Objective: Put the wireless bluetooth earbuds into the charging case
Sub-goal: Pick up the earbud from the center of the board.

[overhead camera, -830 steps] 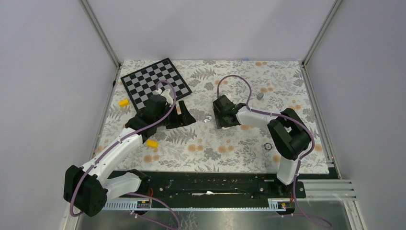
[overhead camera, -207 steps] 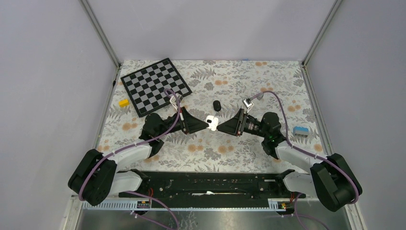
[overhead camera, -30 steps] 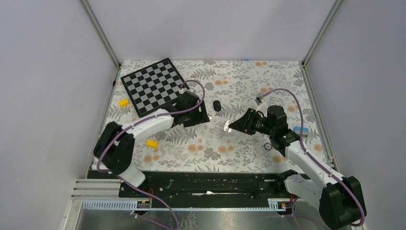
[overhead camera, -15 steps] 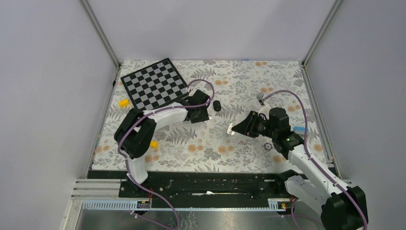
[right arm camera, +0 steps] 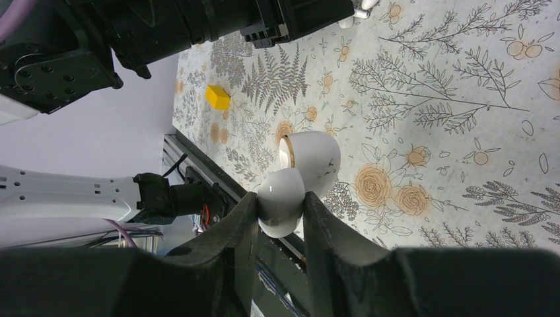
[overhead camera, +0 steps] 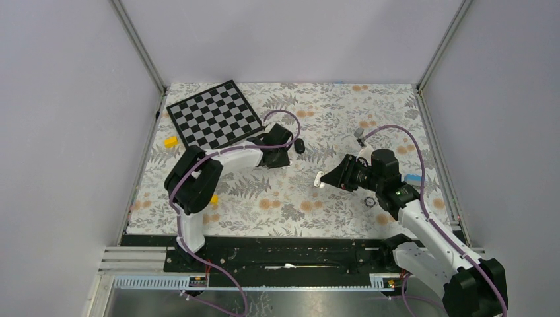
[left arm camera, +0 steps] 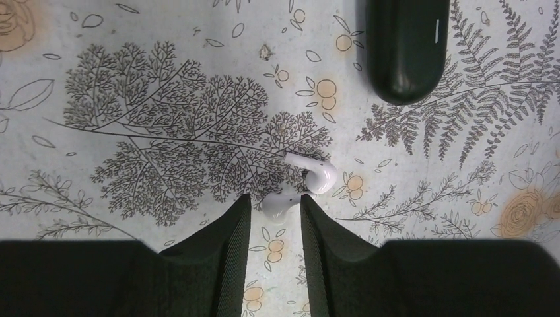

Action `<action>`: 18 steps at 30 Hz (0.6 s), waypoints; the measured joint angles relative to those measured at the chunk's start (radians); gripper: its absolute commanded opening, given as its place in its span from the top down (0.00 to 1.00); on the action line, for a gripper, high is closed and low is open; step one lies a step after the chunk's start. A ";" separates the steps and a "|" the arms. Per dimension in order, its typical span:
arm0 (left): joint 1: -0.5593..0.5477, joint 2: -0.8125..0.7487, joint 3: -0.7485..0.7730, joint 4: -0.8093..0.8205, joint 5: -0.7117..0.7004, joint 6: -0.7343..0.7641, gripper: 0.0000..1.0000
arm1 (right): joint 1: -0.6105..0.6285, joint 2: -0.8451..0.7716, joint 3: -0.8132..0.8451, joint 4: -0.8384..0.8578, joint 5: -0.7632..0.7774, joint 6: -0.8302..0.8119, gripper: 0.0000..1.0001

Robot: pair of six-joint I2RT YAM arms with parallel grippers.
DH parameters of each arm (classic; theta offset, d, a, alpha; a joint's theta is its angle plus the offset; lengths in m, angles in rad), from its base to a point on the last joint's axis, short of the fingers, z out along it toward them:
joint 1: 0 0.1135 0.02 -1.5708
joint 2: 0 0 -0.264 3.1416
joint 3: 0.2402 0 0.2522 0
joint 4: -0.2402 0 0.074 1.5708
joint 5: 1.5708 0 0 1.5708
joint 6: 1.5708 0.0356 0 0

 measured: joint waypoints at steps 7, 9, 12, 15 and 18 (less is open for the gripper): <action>-0.002 0.031 0.013 0.019 0.013 0.018 0.70 | 0.000 -0.001 0.000 0.000 0.001 0.000 1.00; -0.002 0.032 0.013 0.018 0.014 0.019 0.70 | 0.000 -0.001 0.000 -0.001 0.002 0.000 1.00; -0.003 0.032 0.013 0.018 0.014 0.021 0.77 | 0.000 -0.001 0.000 -0.001 0.002 0.000 1.00; -0.004 0.031 0.013 0.022 0.014 0.023 0.79 | 0.000 -0.001 0.000 -0.001 0.002 0.000 1.00; -0.005 0.031 0.013 0.027 0.014 0.024 0.84 | 0.000 -0.001 0.000 -0.001 0.002 0.000 1.00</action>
